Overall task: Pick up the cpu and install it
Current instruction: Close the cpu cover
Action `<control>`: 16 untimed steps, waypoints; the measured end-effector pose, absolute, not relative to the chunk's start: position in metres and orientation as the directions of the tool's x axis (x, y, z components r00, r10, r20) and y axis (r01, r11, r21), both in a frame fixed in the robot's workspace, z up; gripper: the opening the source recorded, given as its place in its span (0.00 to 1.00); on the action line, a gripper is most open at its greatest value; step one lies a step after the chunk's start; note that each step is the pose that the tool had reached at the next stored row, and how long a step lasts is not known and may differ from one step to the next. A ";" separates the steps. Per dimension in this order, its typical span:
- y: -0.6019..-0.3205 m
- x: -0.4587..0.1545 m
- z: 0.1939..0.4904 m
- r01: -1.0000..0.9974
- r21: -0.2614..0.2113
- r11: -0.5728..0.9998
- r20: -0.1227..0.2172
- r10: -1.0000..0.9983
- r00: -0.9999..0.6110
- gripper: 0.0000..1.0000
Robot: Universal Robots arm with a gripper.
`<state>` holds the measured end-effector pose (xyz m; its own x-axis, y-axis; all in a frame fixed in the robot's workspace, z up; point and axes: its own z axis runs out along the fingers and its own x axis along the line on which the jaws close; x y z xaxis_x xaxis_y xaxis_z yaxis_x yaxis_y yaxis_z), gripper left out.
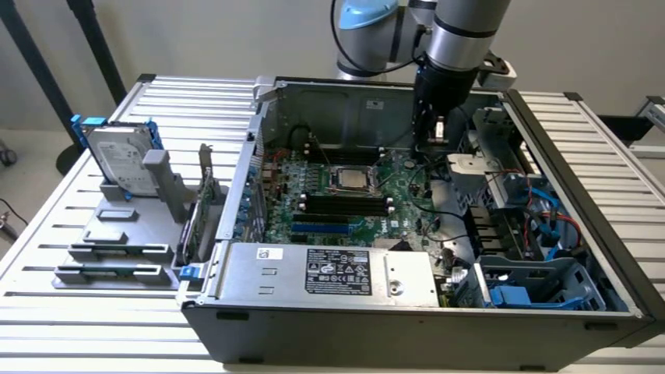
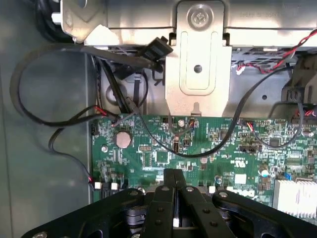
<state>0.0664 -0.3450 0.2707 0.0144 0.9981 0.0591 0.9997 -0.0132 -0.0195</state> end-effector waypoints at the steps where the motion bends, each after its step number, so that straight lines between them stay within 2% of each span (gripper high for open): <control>1: -0.345 0.066 0.269 1.000 -0.020 -0.013 0.059 0.998 0.014 0.11; 9: -0.344 0.066 0.254 1.000 -0.019 -0.013 0.063 0.998 0.014 0.11; 16: -0.339 0.062 0.249 1.000 -0.019 -0.012 0.094 0.995 0.014 0.11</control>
<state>0.0623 -0.3391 0.2485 0.0142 0.9954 0.0942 0.9997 -0.0125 -0.0194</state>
